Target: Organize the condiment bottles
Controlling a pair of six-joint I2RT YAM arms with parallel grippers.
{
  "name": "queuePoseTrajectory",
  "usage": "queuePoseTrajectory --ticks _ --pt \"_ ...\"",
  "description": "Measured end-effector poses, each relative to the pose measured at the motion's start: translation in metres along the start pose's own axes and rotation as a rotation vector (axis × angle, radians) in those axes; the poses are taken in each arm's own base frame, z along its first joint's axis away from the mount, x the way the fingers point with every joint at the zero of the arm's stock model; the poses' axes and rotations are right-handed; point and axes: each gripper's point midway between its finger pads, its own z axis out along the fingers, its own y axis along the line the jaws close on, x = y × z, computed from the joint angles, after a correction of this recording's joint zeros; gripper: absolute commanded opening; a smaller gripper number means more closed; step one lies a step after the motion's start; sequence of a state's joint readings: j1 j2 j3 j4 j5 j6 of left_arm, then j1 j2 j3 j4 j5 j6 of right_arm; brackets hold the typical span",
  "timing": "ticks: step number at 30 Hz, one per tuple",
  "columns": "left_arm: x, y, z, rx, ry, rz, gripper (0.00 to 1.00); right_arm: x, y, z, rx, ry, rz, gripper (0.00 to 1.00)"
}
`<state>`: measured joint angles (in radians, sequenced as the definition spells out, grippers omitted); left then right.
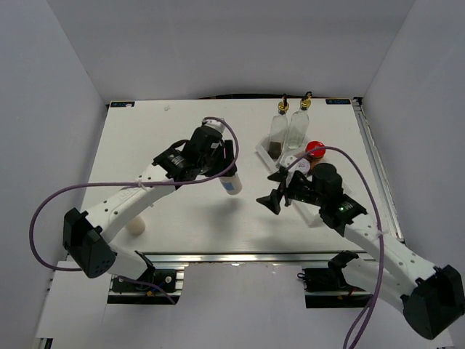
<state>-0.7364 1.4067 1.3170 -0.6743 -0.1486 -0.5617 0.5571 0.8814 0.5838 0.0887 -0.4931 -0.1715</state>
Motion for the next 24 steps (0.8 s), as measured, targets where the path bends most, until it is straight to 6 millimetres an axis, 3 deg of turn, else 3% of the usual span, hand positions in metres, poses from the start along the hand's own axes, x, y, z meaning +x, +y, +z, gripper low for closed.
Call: queuePoseTrajectory --ticks 7,14,17,18,20,21,22,24 --pt "0.037 -0.032 0.008 0.11 0.135 0.061 0.0 0.033 0.007 0.046 -0.077 0.087 0.003 0.89" --pt "0.043 -0.05 0.005 0.192 0.157 0.071 0.0 0.02 0.01 0.074 -0.108 -0.013 -0.002 0.88" --pt "0.042 -0.053 0.005 0.205 0.152 0.071 0.03 0.013 0.013 0.083 -0.124 -0.054 0.014 0.72" --pt "0.041 -0.054 0.005 0.207 0.149 0.071 0.07 0.011 0.014 0.084 -0.13 -0.066 0.022 0.61" --pt "0.039 -0.054 0.005 0.209 0.142 0.074 0.22 0.008 0.016 0.087 -0.135 -0.086 0.034 0.46" --pt "0.039 -0.054 0.005 0.21 0.14 0.073 0.57 0.007 0.016 0.087 -0.133 -0.092 0.043 0.3" --pt "0.038 -0.054 0.005 0.21 0.136 0.074 0.94 0.007 0.015 0.087 -0.128 -0.096 0.052 0.26" --pt "0.031 -0.053 0.005 0.205 0.111 0.071 0.98 0.008 0.014 0.087 -0.111 -0.103 0.068 0.21"
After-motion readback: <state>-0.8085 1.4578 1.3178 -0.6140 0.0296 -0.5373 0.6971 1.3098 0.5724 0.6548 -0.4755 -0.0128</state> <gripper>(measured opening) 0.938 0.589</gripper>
